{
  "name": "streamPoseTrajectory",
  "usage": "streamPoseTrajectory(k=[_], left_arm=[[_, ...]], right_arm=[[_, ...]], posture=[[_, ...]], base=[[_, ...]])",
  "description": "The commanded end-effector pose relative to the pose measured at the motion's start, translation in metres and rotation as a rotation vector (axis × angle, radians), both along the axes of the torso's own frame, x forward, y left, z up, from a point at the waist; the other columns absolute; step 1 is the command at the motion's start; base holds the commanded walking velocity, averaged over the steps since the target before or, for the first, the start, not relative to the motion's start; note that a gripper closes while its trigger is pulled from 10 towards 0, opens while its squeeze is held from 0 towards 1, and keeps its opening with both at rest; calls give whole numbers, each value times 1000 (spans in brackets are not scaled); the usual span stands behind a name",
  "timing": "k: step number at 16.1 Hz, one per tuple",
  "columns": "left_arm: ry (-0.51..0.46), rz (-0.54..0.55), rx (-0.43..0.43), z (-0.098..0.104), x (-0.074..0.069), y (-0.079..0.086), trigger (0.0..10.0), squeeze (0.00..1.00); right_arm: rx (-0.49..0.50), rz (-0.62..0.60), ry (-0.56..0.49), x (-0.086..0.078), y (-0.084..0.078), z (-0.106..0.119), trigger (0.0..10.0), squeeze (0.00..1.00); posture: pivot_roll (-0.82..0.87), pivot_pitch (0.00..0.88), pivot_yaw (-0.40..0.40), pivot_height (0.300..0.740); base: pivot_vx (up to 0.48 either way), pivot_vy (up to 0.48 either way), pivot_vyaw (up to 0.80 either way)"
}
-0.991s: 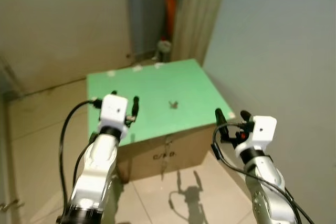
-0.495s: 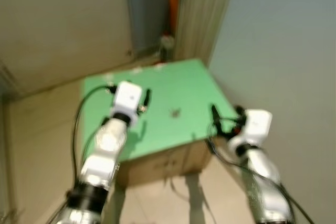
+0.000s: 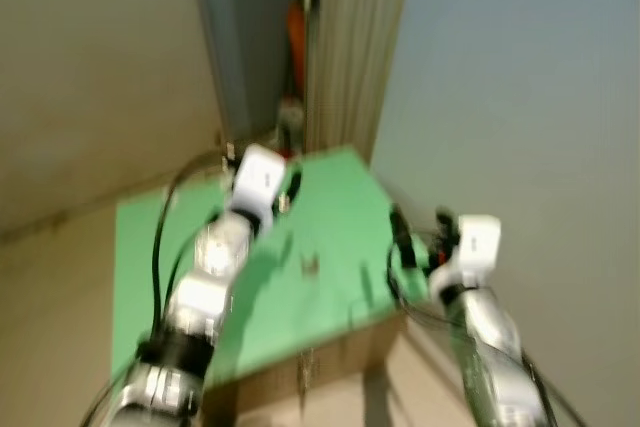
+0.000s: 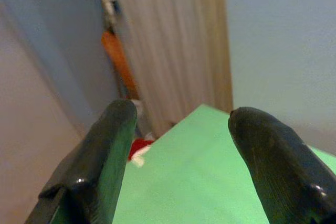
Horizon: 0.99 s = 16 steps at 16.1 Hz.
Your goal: Hang keys on a hook
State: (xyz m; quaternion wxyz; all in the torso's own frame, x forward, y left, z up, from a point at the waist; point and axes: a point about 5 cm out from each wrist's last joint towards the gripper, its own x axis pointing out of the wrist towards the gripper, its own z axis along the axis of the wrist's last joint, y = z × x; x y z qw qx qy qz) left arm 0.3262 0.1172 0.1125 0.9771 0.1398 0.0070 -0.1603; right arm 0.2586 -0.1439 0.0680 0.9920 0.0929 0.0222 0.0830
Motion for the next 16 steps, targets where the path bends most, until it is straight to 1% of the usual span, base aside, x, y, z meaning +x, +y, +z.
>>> streamPoseTrajectory(k=[1, 14, 15, 16], left_arm=[[-18, -37, -7, 5, 1, -11, 10000, 0], [-16, -42, -4, 4, 2, -12, 10000, 0], [343, 98, 69, -77, -12, -3, 10000, 0], [389, 117, 76, -86, -16, -1, 10000, 0]], right_arm=[[-16, -24, -6, -1, -9, 1, 10000, 0], [-17, -23, -7, -1, -8, 1, 10000, 0], [-124, 16, 105, -59, -47, -1, 10000, 0], [-134, 28, 118, -63, -49, -1, 10000, 0]], posture=[[-38, 16, -4, 740], [-41, 18, -2, 740], [-216, 189, -111, 740], [-212, 187, -110, 740]], base=[[480, 0, 0], [480, 0, 0], [0, 0, 0], [0, 0, 0]])
